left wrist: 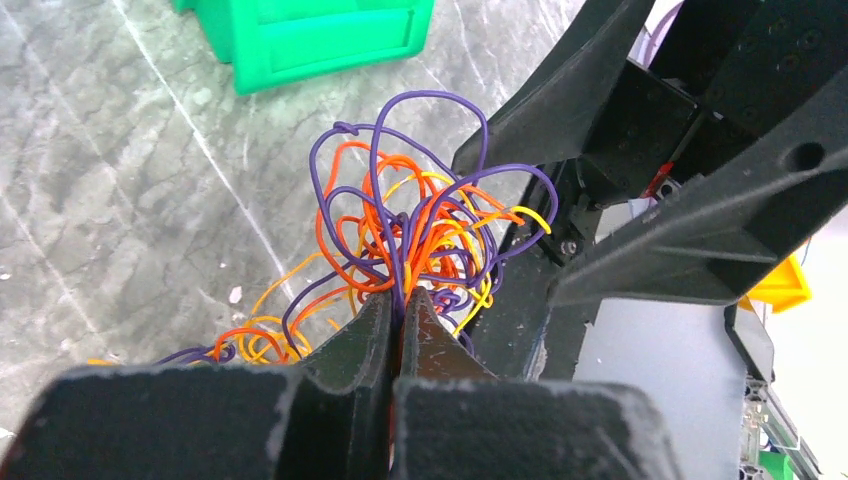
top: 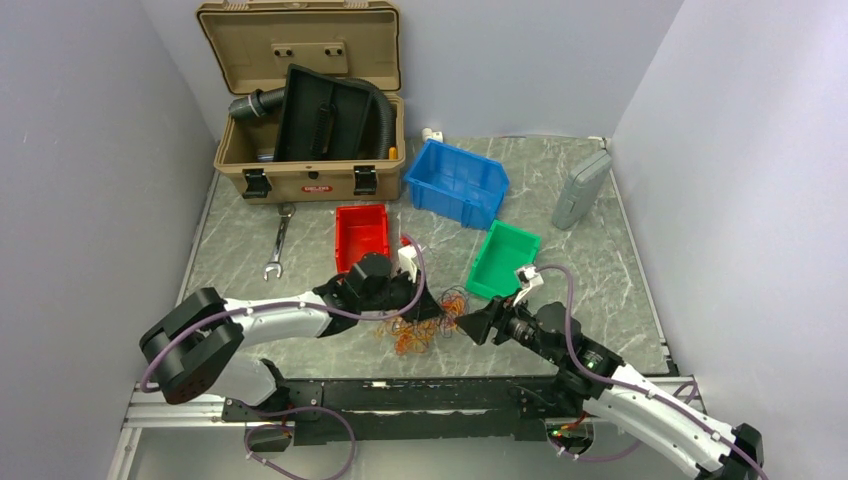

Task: Untangle the cables

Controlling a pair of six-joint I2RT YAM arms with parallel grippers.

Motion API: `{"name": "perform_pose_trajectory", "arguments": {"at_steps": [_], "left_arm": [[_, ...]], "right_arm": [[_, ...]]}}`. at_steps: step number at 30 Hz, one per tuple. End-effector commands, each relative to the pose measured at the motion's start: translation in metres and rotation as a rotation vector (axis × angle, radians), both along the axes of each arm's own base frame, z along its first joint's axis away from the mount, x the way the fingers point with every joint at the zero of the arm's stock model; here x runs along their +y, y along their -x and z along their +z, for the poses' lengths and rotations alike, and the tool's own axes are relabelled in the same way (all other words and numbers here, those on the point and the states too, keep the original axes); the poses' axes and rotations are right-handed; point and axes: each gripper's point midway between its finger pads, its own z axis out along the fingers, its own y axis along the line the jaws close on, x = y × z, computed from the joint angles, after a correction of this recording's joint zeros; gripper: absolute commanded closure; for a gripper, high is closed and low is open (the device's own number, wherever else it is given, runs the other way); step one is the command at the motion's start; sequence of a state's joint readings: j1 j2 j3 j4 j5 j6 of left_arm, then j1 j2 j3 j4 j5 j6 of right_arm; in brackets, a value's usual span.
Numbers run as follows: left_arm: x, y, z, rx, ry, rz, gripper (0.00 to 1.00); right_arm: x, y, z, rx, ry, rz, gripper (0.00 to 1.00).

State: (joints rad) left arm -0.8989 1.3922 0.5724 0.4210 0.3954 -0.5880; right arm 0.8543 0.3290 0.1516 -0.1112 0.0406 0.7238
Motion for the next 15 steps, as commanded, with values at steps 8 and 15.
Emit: {"name": "perform_pose_trajectory", "arguments": {"at_steps": [8,15], "left_arm": [[-0.006,0.006,0.033,-0.028,0.033,0.016,1.0],[0.095,-0.043,0.004,-0.059,-0.361,0.542,1.0]], "right_arm": [[0.016,-0.01,0.005,0.054,0.054,0.017,1.0],[-0.082,-0.023,-0.038,0.296,0.213,-0.571,1.0]]}}
